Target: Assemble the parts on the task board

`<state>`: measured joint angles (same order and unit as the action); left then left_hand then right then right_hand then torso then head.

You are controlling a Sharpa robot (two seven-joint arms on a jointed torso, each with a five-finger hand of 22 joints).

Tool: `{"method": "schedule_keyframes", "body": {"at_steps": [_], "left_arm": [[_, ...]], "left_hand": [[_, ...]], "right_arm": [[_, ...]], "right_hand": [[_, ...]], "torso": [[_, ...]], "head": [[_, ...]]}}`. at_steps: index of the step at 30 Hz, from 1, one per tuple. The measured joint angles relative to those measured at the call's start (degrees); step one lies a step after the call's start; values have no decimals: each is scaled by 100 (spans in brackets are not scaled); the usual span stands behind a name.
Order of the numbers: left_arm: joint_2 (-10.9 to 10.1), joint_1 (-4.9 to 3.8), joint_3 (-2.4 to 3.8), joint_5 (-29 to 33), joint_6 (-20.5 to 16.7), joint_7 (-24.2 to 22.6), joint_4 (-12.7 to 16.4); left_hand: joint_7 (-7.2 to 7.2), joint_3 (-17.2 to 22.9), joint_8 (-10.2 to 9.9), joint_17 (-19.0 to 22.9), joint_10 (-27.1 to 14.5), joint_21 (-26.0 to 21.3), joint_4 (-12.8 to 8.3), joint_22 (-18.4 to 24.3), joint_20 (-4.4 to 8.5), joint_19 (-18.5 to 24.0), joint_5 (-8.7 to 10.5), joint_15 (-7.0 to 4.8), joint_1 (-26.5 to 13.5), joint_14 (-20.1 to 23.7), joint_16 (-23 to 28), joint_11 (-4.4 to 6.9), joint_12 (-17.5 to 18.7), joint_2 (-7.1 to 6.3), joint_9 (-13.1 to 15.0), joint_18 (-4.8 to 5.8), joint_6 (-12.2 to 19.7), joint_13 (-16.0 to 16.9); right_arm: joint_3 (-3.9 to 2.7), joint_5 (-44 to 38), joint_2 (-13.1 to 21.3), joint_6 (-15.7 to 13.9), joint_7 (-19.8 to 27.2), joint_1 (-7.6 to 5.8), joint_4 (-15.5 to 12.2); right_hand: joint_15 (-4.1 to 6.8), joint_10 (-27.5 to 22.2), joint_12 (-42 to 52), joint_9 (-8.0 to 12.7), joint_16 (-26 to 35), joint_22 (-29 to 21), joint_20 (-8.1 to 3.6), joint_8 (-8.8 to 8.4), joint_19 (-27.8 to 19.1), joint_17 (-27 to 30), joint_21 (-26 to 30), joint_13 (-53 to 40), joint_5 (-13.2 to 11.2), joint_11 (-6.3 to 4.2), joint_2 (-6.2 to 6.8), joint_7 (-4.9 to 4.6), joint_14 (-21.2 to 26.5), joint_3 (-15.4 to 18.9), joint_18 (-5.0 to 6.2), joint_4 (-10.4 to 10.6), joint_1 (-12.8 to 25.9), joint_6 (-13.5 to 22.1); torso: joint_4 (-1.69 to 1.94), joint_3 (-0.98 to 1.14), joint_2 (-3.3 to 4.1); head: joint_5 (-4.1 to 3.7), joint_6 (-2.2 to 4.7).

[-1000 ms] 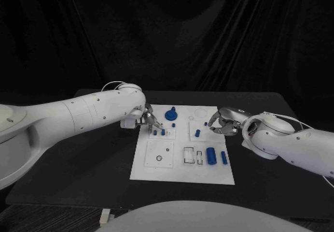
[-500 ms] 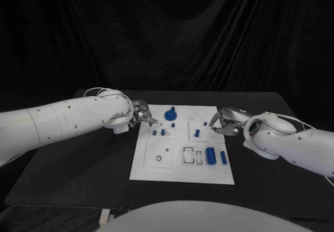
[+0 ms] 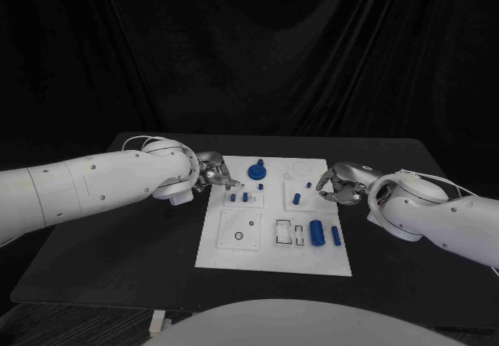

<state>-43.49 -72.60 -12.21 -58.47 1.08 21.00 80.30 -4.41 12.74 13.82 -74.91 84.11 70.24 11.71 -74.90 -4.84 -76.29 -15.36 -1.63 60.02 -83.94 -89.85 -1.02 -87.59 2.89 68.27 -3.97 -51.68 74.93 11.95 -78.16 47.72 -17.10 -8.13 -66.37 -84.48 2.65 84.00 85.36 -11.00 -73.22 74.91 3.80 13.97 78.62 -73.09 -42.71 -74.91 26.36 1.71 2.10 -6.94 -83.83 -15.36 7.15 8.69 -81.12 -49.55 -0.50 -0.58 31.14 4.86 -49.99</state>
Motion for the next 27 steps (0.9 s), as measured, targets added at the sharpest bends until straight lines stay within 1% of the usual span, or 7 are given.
{"method": "schedule_keyframes", "body": {"at_steps": [8,11,14,18,19,21,27], "left_arm": [[49,48,-2,-156,10,164,-70],[51,72,-2,-239,25,223,-95],[53,93,-2,-310,52,286,-109],[73,108,-3,-378,97,353,-128],[83,112,-3,-395,109,369,-139],[101,117,-3,-415,130,387,-154],[154,150,-3,-461,175,408,-174]], "left_hand": [[51,0,140,0,-19,0,0,0,21,-21,0,0,85,0,0,19,0,-34,62,0,-156,0],[82,0,264,0,-8,0,0,0,31,-31,19,-13,85,-13,0,51,0,-34,154,0,-186,0],[82,-23,363,0,-18,0,23,0,42,-42,100,-43,85,0,0,61,0,-34,256,0,-186,0],[62,-136,423,0,-18,0,166,0,42,-42,402,-43,61,0,0,61,0,-52,363,0,-102,0],[62,-150,424,0,-18,0,185,0,42,-42,440,-43,29,0,0,61,0,-47,372,0,-102,0],[60,-164,425,0,-18,0,199,0,42,-42,484,-43,8,0,0,61,0,-49,376,0,-100,0],[62,-189,425,0,-18,0,223,0,42,-41,510,-43,5,0,0,61,0,-52,374,0,-62,0]], "right_arm": [[0,0,24,-1,4,7,-14],[0,0,32,-1,4,9,-18],[0,0,39,-1,5,9,-23],[0,0,44,0,5,10,-23],[0,0,44,1,5,10,-23],[0,0,44,3,5,10,-24],[0,0,43,11,5,11,-25]], "right_hand": [[0,0,0,0,0,0,0,0,0,0,0,0,0,0,0,0,0,0,0,0,0,0],[0,0,0,0,0,0,0,0,0,0,0,0,0,0,0,0,0,0,0,0,0,0],[0,0,0,0,0,0,0,0,0,0,0,0,0,0,-2,0,0,0,0,0,2,0],[0,0,0,0,0,-1,0,0,0,0,0,1,0,0,-18,0,0,0,0,0,18,0],[0,0,0,0,0,-1,0,0,0,0,0,1,0,0,-24,0,0,0,0,0,24,0],[0,0,0,0,0,-1,0,0,0,0,0,1,0,0,-23,0,0,0,0,0,23,0],[0,0,0,0,0,-1,0,0,0,0,0,1,0,0,-23,0,0,0,0,0,23,0]], "torso": [[23,-4,-2],[21,-9,-5],[10,-12,-7],[-4,-10,-7],[-7,-8,-7],[-9,-6,-6],[-8,0,1]], "head": [[-5,0],[8,0],[34,0],[57,0],[60,0],[61,0],[52,0]]}}
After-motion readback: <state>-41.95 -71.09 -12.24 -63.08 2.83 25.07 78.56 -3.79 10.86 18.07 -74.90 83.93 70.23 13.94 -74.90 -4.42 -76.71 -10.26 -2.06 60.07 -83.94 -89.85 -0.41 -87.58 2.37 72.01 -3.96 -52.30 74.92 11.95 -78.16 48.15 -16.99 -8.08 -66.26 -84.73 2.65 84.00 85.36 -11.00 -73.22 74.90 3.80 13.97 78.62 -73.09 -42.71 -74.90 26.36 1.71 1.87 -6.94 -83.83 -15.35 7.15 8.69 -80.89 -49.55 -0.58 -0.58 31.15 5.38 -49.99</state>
